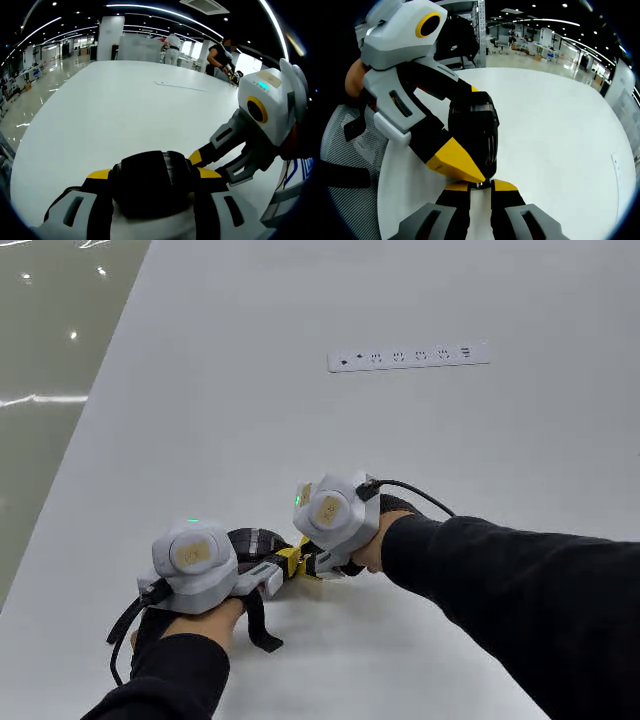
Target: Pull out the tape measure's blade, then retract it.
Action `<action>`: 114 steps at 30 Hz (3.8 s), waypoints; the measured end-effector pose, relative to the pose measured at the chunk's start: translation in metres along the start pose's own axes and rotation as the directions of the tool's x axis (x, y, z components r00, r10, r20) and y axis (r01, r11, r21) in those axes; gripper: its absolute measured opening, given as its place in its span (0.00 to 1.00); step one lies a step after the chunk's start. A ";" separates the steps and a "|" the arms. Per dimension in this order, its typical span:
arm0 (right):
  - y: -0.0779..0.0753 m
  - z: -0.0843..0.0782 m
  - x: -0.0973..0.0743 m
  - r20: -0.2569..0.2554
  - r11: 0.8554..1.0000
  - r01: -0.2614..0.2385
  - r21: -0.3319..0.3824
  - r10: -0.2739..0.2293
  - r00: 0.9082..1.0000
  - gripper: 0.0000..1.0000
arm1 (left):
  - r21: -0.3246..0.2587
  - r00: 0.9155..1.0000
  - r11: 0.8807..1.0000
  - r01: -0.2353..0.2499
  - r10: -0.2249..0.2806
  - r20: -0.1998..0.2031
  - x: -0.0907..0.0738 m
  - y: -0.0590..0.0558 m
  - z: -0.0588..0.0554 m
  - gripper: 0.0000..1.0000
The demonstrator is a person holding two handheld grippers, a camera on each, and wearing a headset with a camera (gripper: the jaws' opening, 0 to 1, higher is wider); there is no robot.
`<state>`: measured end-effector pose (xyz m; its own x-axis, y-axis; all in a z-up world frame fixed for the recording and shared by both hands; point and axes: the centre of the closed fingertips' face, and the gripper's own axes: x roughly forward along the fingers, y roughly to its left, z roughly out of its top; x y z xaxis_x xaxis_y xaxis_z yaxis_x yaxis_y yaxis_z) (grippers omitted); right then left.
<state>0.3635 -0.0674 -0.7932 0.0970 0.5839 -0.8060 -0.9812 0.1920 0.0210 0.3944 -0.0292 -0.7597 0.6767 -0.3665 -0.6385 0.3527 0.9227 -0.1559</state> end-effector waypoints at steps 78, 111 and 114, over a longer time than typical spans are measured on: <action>0.023 -0.164 -0.213 0.092 0.830 0.354 0.431 -0.430 0.898 0.52 | 0.363 0.950 0.882 0.301 -0.309 -0.039 -0.075 0.014 0.002 0.99; 0.043 -0.219 -0.247 0.072 0.769 0.363 0.526 -0.466 0.882 0.99 | 0.420 0.962 0.867 0.268 -0.261 -0.076 -0.088 0.046 -0.019 0.99; 0.044 -0.226 -0.249 0.058 0.782 0.381 0.494 -0.467 0.882 0.99 | 0.409 0.960 0.869 0.279 -0.267 -0.087 -0.089 0.046 -0.025 0.99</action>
<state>0.2581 -0.3826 -0.7248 0.5536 0.4717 -0.6863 -0.6476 0.7620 0.0014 0.3344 0.0492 -0.7286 0.4992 -0.5873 -0.6371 0.7591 0.6509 -0.0053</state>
